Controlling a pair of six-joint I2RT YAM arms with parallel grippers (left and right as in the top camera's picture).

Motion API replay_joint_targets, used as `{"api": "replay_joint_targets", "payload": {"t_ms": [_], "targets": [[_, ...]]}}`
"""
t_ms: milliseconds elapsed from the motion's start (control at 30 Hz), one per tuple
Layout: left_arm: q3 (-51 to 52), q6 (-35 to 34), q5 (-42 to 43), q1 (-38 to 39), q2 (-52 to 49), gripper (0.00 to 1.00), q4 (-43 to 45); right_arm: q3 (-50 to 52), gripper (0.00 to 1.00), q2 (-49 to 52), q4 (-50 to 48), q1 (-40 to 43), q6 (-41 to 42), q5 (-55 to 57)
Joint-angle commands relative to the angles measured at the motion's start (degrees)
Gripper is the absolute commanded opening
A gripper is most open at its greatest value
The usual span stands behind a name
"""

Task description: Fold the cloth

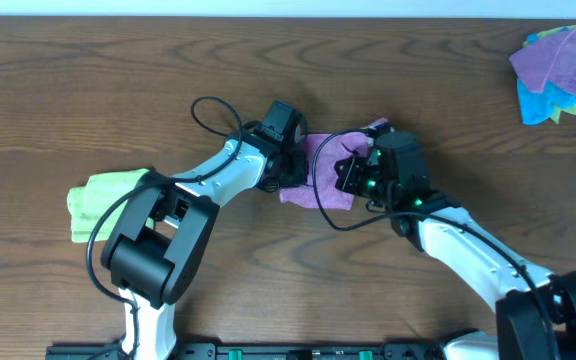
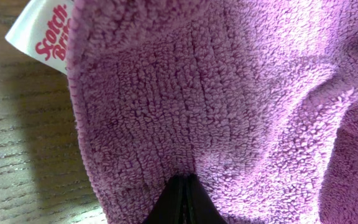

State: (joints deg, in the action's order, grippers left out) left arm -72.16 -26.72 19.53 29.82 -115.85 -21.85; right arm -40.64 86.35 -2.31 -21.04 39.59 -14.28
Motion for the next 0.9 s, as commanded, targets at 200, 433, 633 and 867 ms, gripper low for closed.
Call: {"api": "replay_joint_targets", "payload": {"t_ms": [200,433,633,867], "targets": [[0.31,4.11,-1.14,-4.04,3.41,0.06,-2.47,-0.94,0.01,-0.96,-0.28,-1.20,-0.24,1.42],[0.31,5.95,-2.56,-7.08,7.50,0.06,-4.74,-0.96,0.01,-0.94,-1.60,-2.73,0.66,2.54],[0.31,6.19,-2.69,-7.43,9.53,0.06,-5.38,-1.40,0.01,-0.94,-1.57,-4.63,0.63,2.78],[0.31,7.04,-4.37,-8.26,12.57,0.06,-7.02,-2.86,0.01,-0.92,-1.53,-6.82,0.59,3.82]]}}
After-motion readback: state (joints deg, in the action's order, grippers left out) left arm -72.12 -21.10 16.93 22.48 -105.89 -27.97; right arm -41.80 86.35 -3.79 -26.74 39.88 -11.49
